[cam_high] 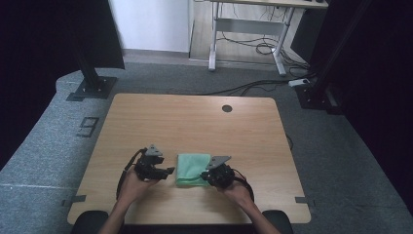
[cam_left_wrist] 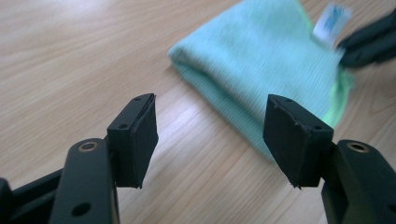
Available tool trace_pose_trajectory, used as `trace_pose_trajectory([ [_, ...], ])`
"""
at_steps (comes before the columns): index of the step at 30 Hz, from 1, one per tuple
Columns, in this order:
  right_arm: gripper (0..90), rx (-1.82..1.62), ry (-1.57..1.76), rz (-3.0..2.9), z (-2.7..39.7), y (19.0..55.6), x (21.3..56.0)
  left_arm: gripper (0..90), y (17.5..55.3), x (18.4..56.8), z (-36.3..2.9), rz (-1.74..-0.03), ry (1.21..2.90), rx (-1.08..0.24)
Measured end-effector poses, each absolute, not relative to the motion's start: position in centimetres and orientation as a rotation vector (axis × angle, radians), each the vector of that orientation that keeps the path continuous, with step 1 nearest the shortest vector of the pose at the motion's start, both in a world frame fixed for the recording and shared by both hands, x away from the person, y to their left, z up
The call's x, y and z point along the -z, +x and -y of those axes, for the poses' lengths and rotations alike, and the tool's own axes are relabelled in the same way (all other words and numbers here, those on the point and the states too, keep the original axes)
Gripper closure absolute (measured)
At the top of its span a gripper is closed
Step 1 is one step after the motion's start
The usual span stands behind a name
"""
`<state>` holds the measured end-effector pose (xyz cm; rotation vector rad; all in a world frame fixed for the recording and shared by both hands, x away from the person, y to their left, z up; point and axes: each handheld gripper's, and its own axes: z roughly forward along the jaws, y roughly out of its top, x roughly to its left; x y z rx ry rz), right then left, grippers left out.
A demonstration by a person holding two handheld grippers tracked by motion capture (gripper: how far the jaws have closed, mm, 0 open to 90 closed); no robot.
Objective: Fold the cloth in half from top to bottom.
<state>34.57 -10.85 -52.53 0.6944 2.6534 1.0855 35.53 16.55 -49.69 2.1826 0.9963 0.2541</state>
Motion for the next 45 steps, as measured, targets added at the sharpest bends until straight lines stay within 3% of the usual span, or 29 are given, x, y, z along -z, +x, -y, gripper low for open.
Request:
trace_pose_trajectory([
  [6, 80.9, -1.139, 0.725, -2.689, 11.3, 34.1, 52.9, 32.5, 35.6, 50.3, -14.0, -0.948, 2.263, -0.252],
  [12, 60.8, -1.189, 0.736, -2.68, 12.5, 33.8, 51.5, 32.5, 35.6, 51.8, -14.1, -0.981, 2.315, -0.242],
  [18, 60.2, -1.187, 0.799, -2.642, 12.0, 35.2, 51.0, 32.7, 35.5, 52.2, -14.0, -0.985, 2.327, -0.246],
  [20, 53.7, -1.125, 0.819, -2.635, 11.5, 35.5, 51.7, 32.6, 35.5, 52.4, -14.1, -0.988, 2.327, -0.251],
  [24, 30.3, -1.005, 0.887, -2.562, 11.8, 35.6, 53.4, 31.2, 35.5, 52.9, -14.3, -0.989, 2.307, -0.244],
  [25, 28.5, -1.009, 0.915, -2.548, 12.1, 35.7, 53.7, 30.8, 35.6, 53.0, -14.4, -0.99, 2.302, -0.241],
  [36, 25.2, -1.08, 0.992, -2.494, 13.0, 36.8, 53.0, 25.9, 36.6, 52.3, -15.2, -0.986, 2.187, -0.223],
  [45, 20.9, -0.994, 1.047, -2.452, 12.2, 38.9, 54.3, 18.8, 37.3, 54.1, -14.8, -1.006, 2.221, -0.292],
])
